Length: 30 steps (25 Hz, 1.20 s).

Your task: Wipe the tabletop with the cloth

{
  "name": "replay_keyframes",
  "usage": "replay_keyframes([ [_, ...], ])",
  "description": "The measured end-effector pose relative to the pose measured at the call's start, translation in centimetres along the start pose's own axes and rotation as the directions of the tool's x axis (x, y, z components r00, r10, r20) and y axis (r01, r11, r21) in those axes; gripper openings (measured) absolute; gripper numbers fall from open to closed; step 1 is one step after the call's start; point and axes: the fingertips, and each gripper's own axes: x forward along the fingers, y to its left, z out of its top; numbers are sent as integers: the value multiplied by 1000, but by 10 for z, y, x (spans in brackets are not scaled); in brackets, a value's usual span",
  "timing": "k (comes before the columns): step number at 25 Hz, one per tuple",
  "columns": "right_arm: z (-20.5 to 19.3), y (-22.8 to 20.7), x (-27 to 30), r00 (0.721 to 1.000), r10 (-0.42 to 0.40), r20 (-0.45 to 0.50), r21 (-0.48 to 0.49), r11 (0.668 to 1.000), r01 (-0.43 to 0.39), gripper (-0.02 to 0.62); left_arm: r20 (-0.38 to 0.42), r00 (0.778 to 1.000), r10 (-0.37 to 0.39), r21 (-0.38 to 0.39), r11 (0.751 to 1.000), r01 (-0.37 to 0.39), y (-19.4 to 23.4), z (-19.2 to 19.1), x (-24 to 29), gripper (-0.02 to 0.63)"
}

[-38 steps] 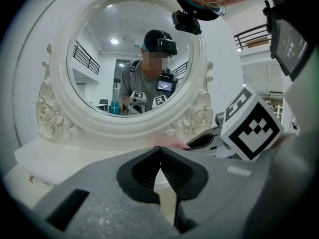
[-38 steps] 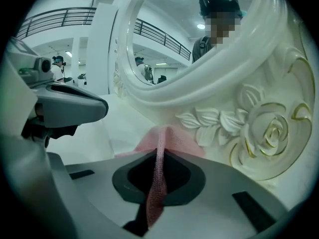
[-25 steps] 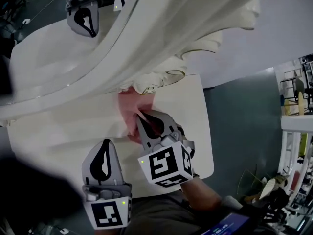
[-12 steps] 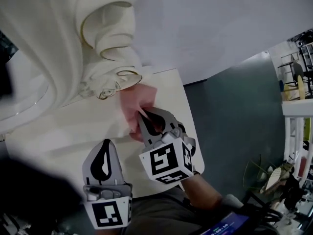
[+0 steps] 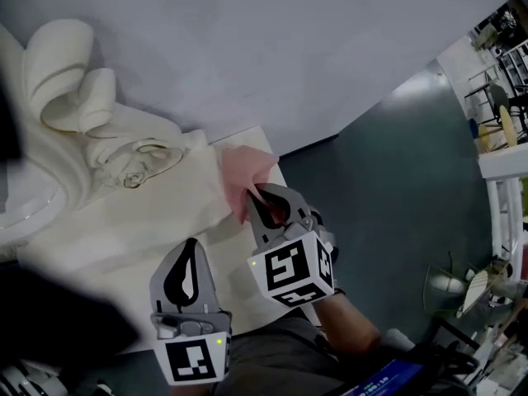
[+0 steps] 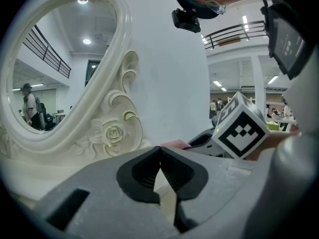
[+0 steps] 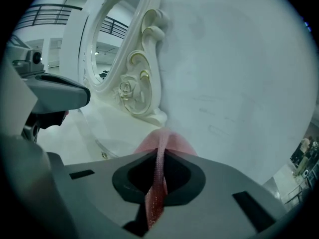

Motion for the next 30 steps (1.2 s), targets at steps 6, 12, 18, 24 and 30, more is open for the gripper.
replay_keyframes([
  [6,6,-33,-40,997,-62,50,0,998,62,21,71,997,-33,52,998,29,-37,31,-2,15],
  [12,8,-39,-59,991,-84,103,-42,995,89,20,129,991,-15,68,998,6,-49,32,-9,15],
  [18,23,-21,-61,989,-45,144,-99,993,59,21,141,988,56,43,997,-63,-40,24,-27,15],
  [24,73,48,-72,982,66,180,-183,983,-32,21,148,972,183,-13,983,-183,2,32,-91,15],
  [30,106,144,-61,963,189,193,-278,952,-131,21,142,939,313,-73,949,-306,63,11,-157,15],
])
